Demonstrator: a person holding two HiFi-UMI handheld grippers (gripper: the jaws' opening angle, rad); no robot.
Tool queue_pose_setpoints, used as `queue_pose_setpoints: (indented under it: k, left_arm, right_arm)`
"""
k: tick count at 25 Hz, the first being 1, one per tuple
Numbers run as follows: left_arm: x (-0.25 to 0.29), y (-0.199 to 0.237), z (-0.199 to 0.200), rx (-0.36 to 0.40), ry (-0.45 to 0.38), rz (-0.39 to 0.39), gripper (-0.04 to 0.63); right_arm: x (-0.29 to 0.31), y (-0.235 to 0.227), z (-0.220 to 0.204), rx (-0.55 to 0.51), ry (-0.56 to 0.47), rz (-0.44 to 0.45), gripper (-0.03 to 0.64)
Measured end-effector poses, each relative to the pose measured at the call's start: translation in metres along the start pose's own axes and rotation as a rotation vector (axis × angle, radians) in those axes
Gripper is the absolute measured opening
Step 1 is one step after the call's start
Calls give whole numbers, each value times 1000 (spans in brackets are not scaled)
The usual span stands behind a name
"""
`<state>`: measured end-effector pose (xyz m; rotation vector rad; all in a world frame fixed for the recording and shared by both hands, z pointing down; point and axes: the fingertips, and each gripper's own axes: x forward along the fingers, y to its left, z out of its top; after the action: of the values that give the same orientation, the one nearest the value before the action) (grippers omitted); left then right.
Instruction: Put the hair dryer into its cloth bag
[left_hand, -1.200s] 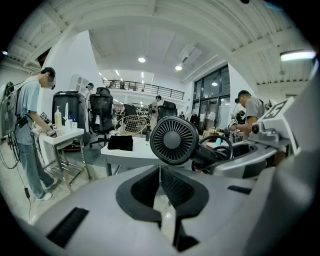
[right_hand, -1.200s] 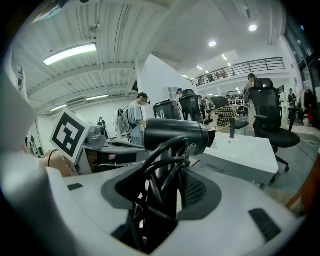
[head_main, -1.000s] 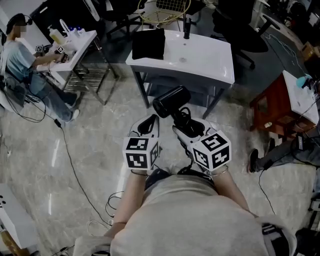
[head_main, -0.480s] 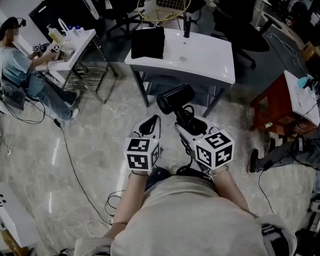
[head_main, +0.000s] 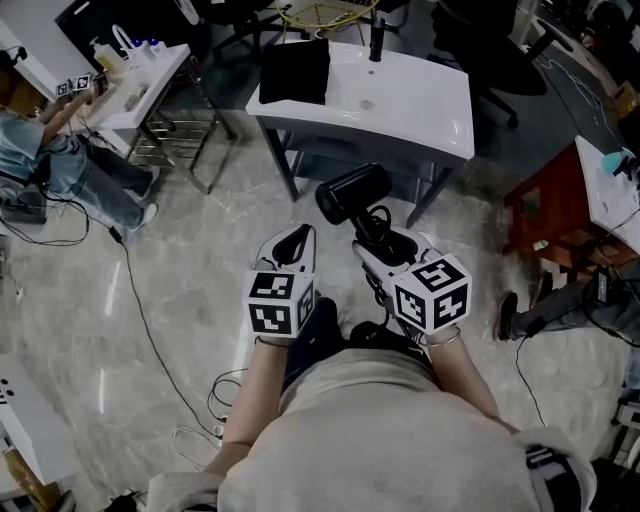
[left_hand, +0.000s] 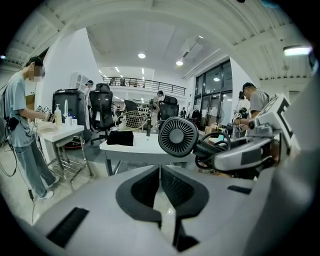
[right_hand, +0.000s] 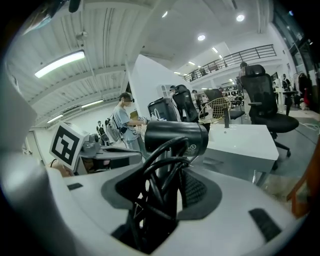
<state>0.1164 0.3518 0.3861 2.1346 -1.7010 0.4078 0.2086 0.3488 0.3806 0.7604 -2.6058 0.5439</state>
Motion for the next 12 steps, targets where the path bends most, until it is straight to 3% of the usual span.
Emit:
queue_pose_setpoints:
  k: [5, 12]
  left_arm:
    - [15, 20, 14, -29, -34, -25, 15]
    - [67, 102, 33, -19, -17, -17, 15]
  right_arm:
    - [23, -14, 13, 31, -9, -4, 201]
    - [104, -33, 45, 28, -3, -27, 201]
